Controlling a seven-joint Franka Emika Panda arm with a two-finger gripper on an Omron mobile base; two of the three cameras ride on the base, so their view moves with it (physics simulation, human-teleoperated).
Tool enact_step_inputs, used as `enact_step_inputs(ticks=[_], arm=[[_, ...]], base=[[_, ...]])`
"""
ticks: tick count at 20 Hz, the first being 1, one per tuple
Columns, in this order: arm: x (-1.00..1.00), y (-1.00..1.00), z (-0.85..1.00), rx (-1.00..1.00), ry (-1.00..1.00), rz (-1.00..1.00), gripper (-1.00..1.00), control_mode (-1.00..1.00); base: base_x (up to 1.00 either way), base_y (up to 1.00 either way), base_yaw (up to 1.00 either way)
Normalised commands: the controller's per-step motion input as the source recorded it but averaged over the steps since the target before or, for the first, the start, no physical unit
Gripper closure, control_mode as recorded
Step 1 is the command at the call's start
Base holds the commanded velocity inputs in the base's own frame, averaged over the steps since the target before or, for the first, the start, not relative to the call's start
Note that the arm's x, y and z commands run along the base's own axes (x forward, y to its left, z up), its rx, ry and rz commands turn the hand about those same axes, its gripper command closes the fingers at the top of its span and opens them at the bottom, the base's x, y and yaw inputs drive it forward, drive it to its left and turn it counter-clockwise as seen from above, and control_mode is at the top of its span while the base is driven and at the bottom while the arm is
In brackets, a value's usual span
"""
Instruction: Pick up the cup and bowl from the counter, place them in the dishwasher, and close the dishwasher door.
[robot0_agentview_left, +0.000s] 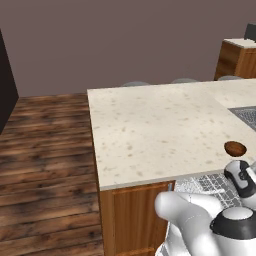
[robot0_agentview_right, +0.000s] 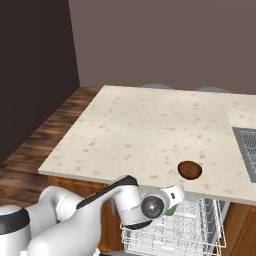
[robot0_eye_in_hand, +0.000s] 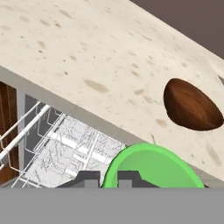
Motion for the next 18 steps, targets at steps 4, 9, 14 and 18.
enact_step_inputs(ticks=[4, 9, 14, 18], arm=[[-0.13, -0.1, -0.51, 0.0, -0.03, 0.09, 1.0, -1.0], [-0.02, -0.16, -0.31, -0.01, -0.06, 0.09, 1.0, -1.0], [0.0, -0.22, -0.14, -0.01, -0.08, 0.05, 1.0, -1.0], [0.01, -0.18, -0.34, 0.0, -0.01, 0.04, 1.0, -1.0]], base=[[0.0, 0.0, 0.0], [0.0, 0.0, 0.0], [0.0, 0.0, 0.0], [0.0, 0.0, 0.0]])
